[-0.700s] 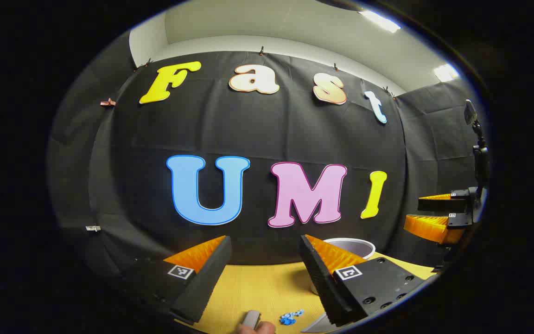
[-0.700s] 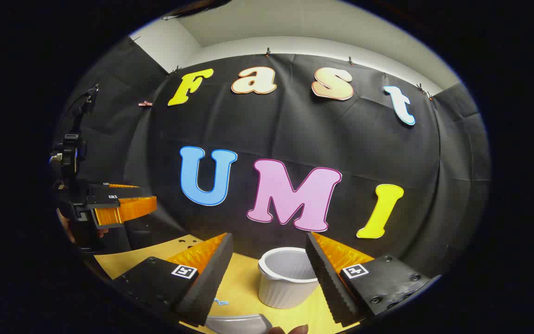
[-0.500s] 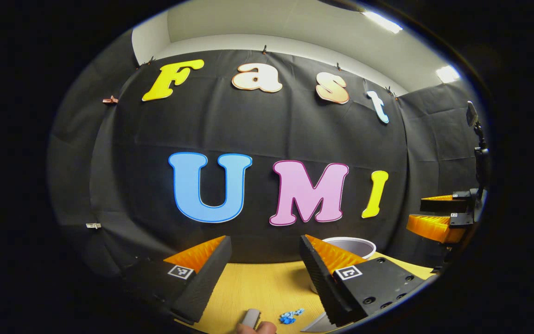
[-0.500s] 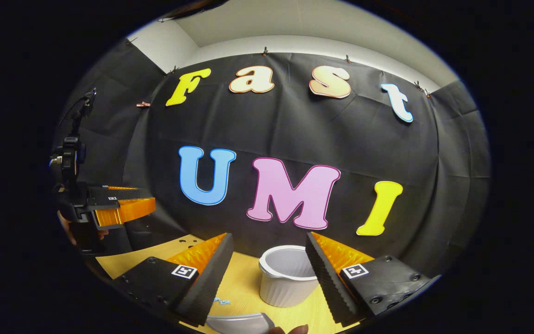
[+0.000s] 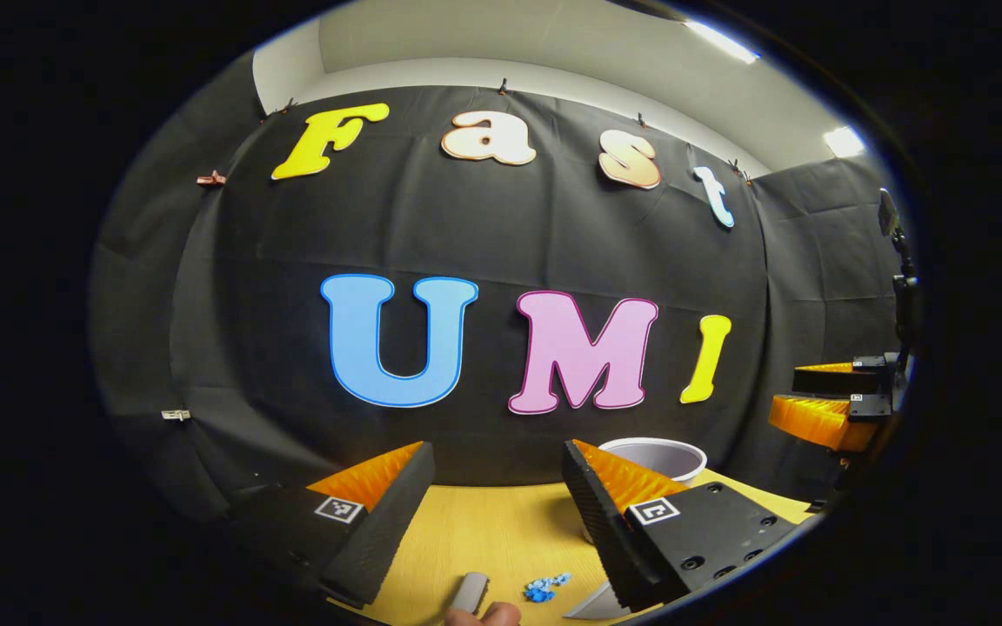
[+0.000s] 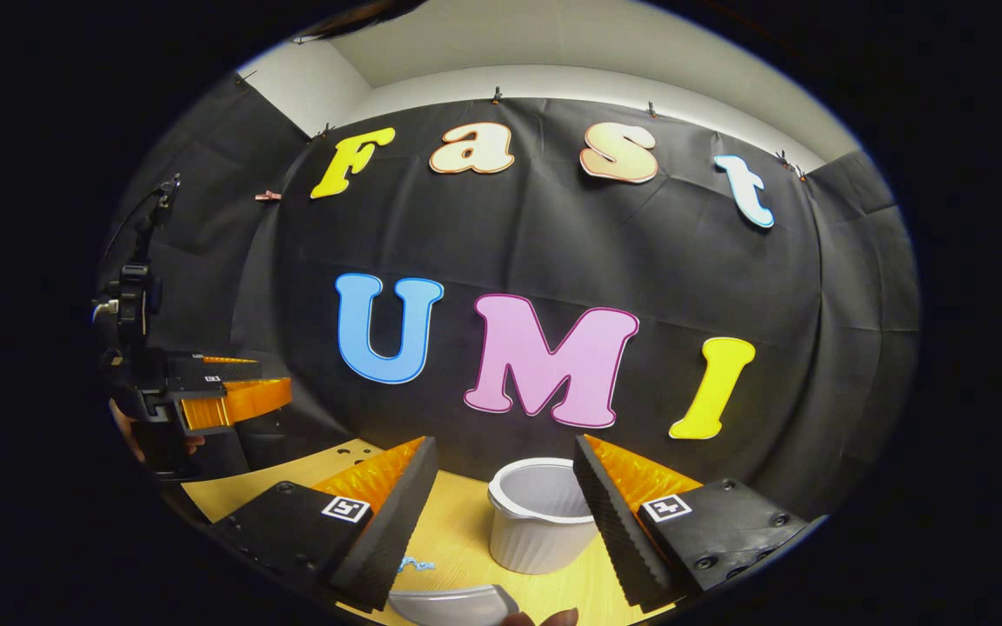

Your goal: Pick up the small broom and dustpan from the desktop, sweep the trash into the dustpan with the broom, and then empty the trash into the garbage bin.

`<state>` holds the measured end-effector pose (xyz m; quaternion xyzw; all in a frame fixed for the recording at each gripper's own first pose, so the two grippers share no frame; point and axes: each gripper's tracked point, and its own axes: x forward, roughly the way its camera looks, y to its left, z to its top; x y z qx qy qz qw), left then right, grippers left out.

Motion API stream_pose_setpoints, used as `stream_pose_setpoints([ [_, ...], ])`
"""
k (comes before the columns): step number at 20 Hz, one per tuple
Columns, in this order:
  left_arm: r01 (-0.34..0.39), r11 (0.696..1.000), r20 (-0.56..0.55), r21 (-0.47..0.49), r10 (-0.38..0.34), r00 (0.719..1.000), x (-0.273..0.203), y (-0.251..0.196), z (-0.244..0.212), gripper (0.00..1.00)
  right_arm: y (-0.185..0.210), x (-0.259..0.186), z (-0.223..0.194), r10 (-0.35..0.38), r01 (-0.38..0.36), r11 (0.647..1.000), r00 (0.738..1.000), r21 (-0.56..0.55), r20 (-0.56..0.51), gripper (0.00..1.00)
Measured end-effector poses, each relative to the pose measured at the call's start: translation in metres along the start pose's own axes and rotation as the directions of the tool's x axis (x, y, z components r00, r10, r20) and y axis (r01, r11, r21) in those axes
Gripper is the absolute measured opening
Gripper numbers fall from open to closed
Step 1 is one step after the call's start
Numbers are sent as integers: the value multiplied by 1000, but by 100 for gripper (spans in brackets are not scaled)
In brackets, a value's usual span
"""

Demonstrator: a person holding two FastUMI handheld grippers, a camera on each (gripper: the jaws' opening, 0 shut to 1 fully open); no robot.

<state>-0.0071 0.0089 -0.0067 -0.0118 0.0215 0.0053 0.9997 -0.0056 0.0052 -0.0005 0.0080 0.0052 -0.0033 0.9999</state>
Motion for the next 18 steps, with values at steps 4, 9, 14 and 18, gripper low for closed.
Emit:
stream_pose_setpoints([
  [4,3,1000,-9,1,-3,1000,0,0,0,95,4,-5,-16,24,-25,1000,999,-18,-49,97],
  [9,-9,1000,-21,11,10,1000,-5,8,-6,95,11,-41,-99,159,-178,984,934,-32,-320,98],
  [14,1,999,-29,42,1,1000,-7,7,-13,95,17,-89,-205,248,-305,952,761,7,-599,98],
  [18,4,999,-39,34,-3,999,-6,4,-19,95,14,-115,-293,257,-376,927,604,15,-755,96],
])
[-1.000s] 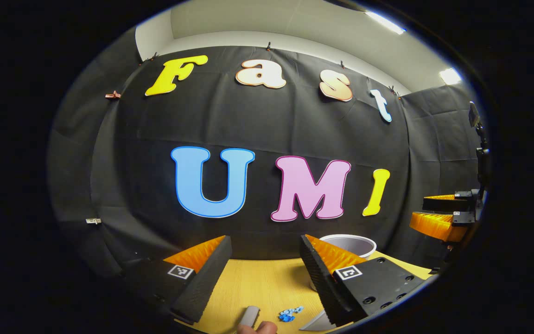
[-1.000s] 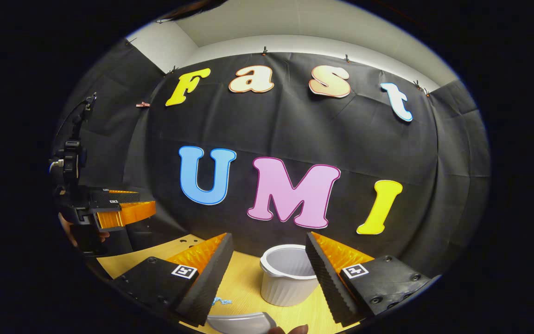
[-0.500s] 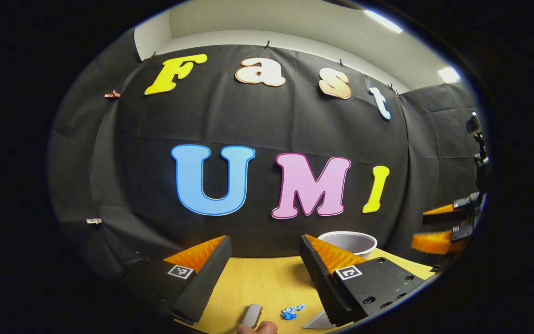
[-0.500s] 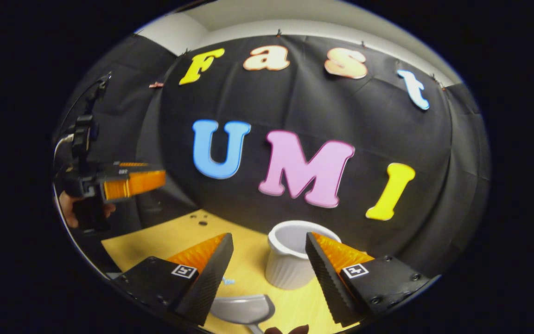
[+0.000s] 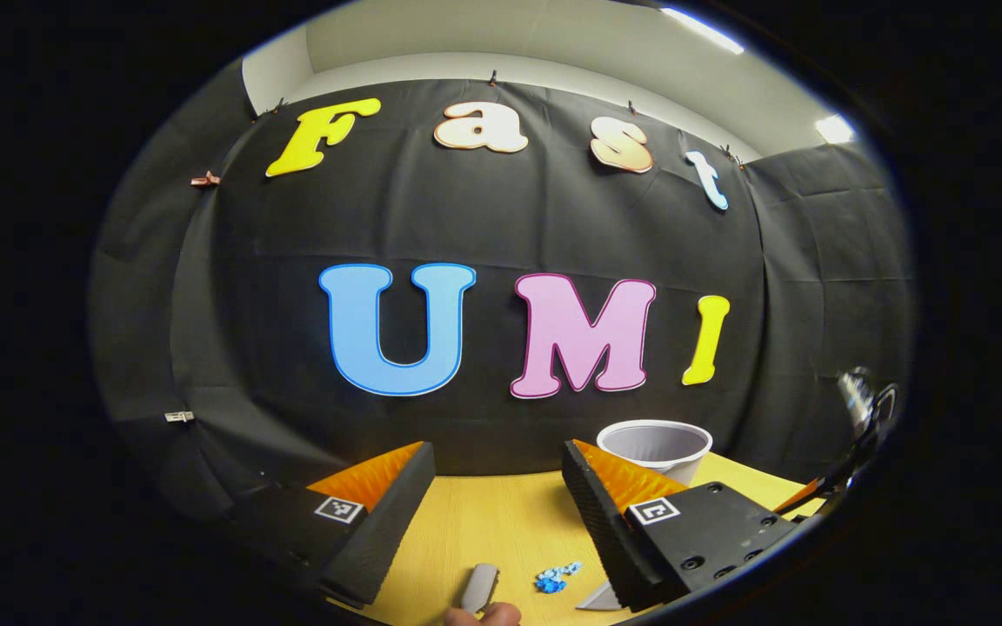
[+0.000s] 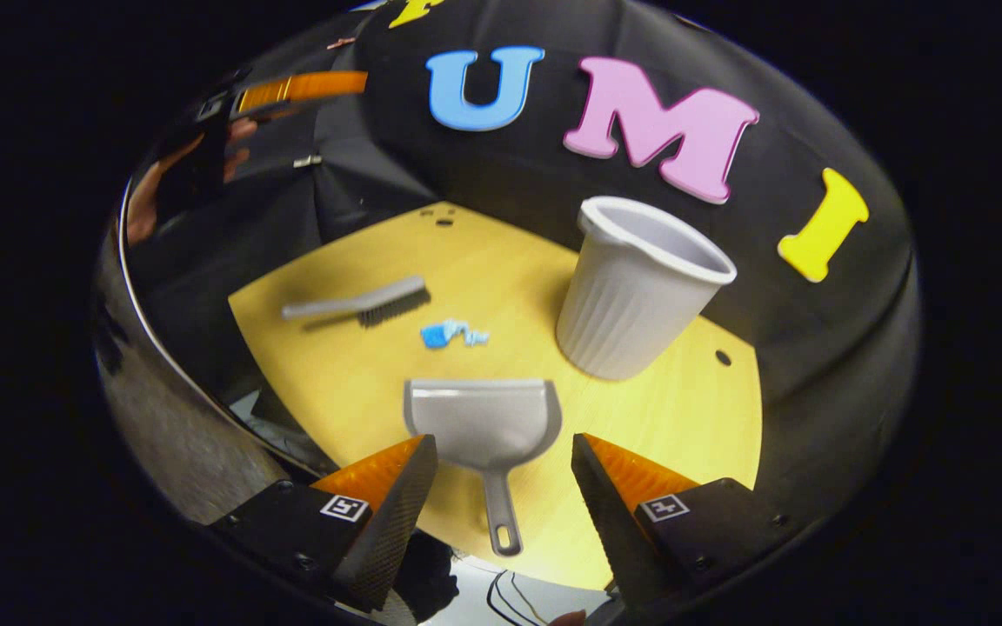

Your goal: Pick up the small broom and dustpan from the desktop, sweep the trash into the dustpan with the broom, and then empty the trash into the garbage bin.

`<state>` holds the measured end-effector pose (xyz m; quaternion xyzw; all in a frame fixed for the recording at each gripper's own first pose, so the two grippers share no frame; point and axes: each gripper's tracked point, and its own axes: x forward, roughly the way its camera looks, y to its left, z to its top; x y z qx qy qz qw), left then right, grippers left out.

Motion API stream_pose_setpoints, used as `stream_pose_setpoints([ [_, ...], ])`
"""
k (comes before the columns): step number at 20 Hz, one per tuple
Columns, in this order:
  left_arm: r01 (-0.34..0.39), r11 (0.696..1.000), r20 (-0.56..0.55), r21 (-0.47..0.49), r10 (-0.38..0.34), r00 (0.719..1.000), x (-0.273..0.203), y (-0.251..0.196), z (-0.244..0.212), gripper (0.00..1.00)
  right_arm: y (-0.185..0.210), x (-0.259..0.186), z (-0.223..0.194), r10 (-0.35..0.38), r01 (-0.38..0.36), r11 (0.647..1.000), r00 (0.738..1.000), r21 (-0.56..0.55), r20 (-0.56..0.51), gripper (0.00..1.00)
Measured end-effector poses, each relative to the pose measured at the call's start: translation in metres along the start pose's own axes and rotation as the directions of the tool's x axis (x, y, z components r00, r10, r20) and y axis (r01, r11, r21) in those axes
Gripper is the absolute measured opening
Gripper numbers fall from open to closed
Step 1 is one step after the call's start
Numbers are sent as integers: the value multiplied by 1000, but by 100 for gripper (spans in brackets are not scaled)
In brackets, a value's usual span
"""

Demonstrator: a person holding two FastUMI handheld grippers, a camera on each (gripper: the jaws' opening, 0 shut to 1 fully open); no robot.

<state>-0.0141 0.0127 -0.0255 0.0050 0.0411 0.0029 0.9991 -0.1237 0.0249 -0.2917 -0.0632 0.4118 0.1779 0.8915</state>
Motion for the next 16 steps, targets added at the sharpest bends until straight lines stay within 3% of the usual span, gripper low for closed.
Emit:
stream_pose_setpoints([
  [6,-8,1000,-7,21,8,1000,-1,4,-5,95,-7,58,-76,31,-31,1000,966,2,-257,93],
  [9,-15,1000,-11,23,15,1000,-1,5,-7,95,-2,82,-90,68,-55,997,947,51,-314,92],
  [16,-44,999,-40,13,44,998,1,15,-19,95,5,122,-92,105,-102,994,921,29,-375,87],
])
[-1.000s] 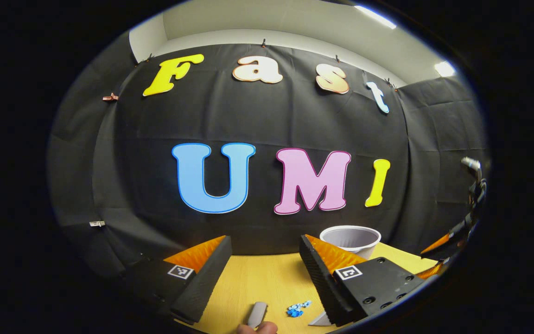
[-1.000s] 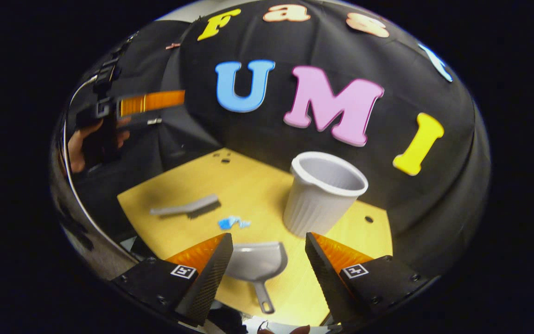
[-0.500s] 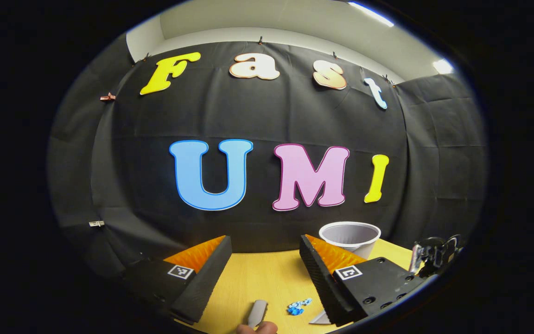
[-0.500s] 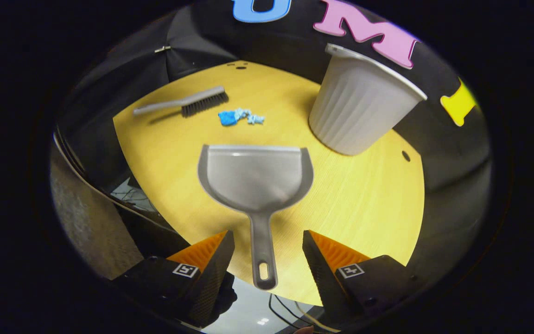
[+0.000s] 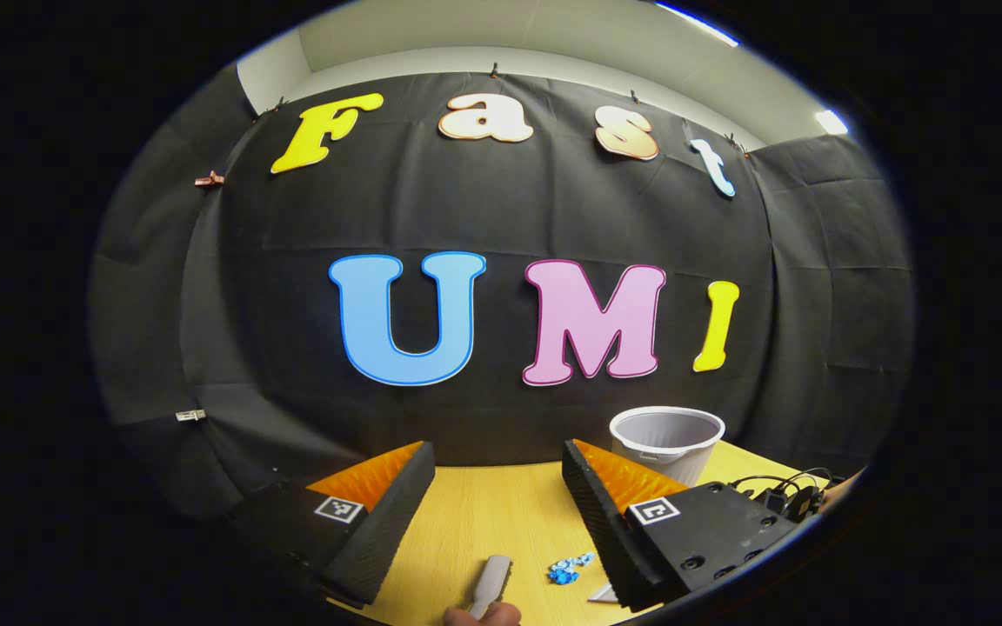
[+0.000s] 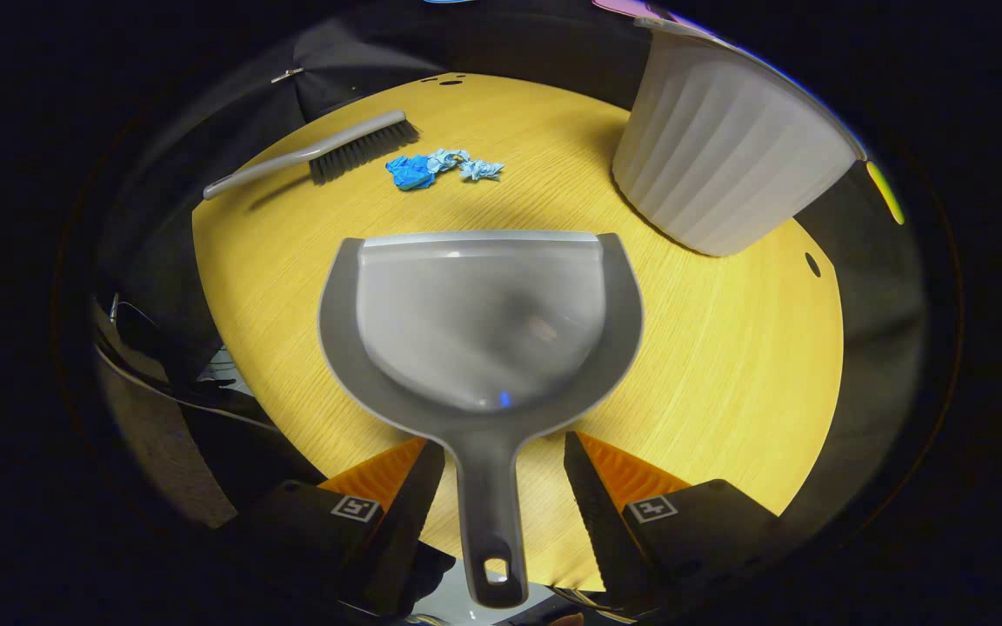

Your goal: Pick up the small broom and dustpan from the desktop, sweep the trash into the dustpan with the broom, and then empty the trash into the garbage bin.

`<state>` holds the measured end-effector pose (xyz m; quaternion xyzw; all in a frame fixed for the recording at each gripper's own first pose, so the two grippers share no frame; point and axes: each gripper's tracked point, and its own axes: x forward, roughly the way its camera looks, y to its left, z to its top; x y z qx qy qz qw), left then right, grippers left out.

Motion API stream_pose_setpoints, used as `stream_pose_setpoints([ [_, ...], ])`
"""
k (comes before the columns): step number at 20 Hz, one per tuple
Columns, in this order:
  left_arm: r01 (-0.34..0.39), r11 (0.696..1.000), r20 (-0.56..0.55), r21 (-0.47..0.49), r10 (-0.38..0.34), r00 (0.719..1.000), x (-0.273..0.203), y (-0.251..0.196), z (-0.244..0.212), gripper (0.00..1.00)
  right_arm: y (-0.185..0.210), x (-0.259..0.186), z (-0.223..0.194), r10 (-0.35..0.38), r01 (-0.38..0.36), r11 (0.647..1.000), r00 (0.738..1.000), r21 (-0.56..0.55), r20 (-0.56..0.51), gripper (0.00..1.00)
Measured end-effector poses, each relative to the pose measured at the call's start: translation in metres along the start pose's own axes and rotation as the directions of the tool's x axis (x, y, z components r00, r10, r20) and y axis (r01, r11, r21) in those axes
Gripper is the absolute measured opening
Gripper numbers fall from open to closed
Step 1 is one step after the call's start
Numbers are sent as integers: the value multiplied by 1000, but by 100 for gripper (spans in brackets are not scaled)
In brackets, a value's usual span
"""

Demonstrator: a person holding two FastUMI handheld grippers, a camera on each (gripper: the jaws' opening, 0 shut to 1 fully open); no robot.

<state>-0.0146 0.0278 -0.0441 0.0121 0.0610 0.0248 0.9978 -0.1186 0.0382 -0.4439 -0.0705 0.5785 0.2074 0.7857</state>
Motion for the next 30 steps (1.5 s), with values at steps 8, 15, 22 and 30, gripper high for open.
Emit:
stream_pose_setpoints([
  [8,-72,997,-59,7,72,996,0,29,-30,95,10,17,-1,47,-47,999,999,6,-14,65],
  [15,-77,997,-223,31,82,971,-4,61,-100,95,9,20,1,53,-52,998,998,41,-32,39],
  [22,34,999,-445,-19,-39,894,3,43,-189,95,13,16,6,58,-57,998,998,33,-14,36],
  [30,176,984,-725,22,-105,681,-4,37,-308,93,17,-10,37,30,-27,998,997,-50,68,34],
])
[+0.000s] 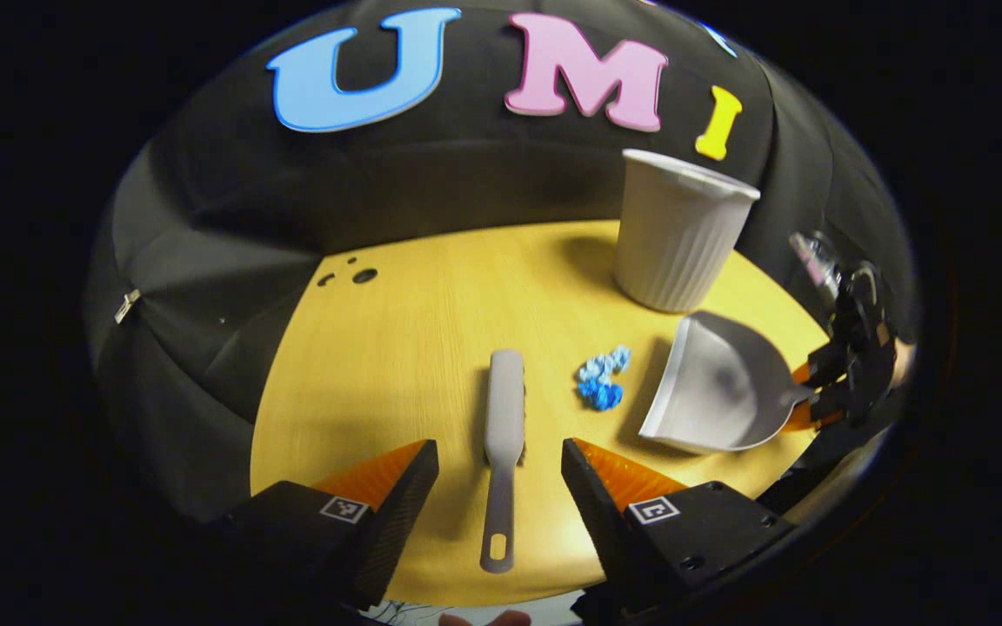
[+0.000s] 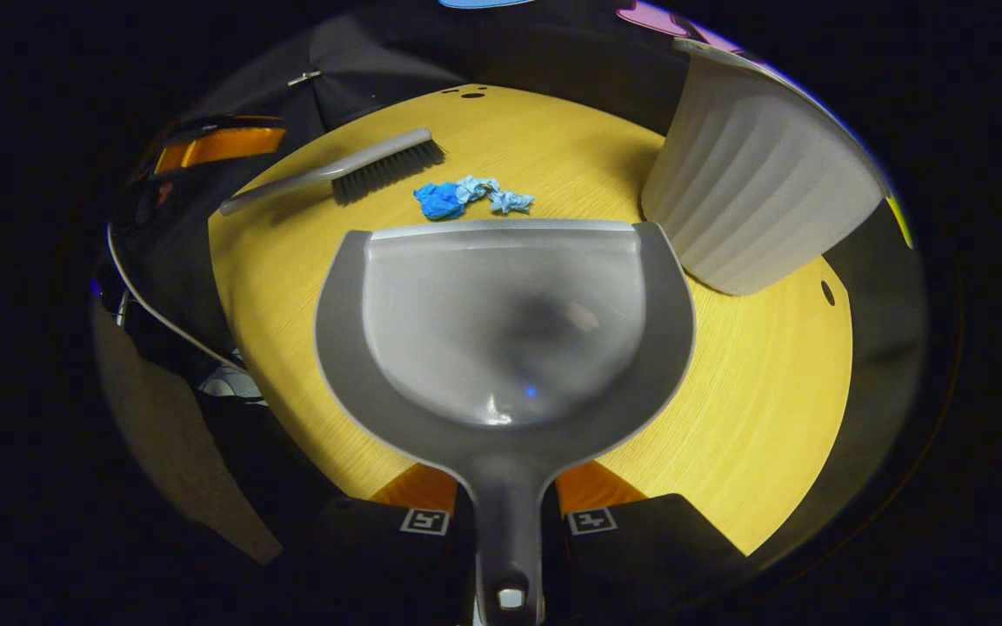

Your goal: Pick up the small broom and dustpan from the desktop, sweep the trash into the dustpan with the broom, and then empty the trash into the garbage bin.

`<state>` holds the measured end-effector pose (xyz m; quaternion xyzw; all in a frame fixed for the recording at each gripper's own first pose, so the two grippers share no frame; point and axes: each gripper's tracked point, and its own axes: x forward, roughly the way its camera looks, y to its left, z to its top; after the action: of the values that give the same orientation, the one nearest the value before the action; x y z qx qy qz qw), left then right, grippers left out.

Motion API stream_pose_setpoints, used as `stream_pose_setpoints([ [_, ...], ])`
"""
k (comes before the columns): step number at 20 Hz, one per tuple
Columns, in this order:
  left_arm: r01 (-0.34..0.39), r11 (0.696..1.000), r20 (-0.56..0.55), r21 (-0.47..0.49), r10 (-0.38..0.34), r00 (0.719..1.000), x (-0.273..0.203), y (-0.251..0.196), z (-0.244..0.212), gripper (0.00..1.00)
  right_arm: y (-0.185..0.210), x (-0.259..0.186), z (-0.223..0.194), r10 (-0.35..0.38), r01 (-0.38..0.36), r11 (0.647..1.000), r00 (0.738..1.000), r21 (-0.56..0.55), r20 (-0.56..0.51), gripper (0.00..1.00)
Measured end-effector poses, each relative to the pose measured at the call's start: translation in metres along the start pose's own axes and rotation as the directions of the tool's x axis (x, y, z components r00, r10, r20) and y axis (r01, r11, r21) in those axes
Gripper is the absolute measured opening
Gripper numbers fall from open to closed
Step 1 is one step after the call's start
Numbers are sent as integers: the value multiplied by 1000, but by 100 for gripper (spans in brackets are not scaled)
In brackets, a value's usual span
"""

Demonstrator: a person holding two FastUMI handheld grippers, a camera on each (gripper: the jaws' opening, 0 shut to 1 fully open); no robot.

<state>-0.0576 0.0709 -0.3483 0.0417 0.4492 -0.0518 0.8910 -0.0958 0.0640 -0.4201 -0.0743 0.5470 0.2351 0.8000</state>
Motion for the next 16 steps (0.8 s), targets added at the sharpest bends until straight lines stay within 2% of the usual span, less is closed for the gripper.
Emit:
stream_pose_setpoints([
  [4,24,1000,-163,-9,-25,986,33,-1,-36,87,1,1,0,14,-15,999,1000,-48,-23,34],
  [8,26,999,-264,-40,-36,964,56,-1,-55,85,-2,14,-2,20,-25,997,998,-77,-56,34],
  [13,11,1000,-328,-4,-12,945,76,3,-65,82,-8,15,0,31,-37,995,997,-91,-66,34],
  [16,28,1000,-346,-11,-30,938,77,-2,-69,77,-10,17,1,38,-43,996,997,-83,-65,34],
])
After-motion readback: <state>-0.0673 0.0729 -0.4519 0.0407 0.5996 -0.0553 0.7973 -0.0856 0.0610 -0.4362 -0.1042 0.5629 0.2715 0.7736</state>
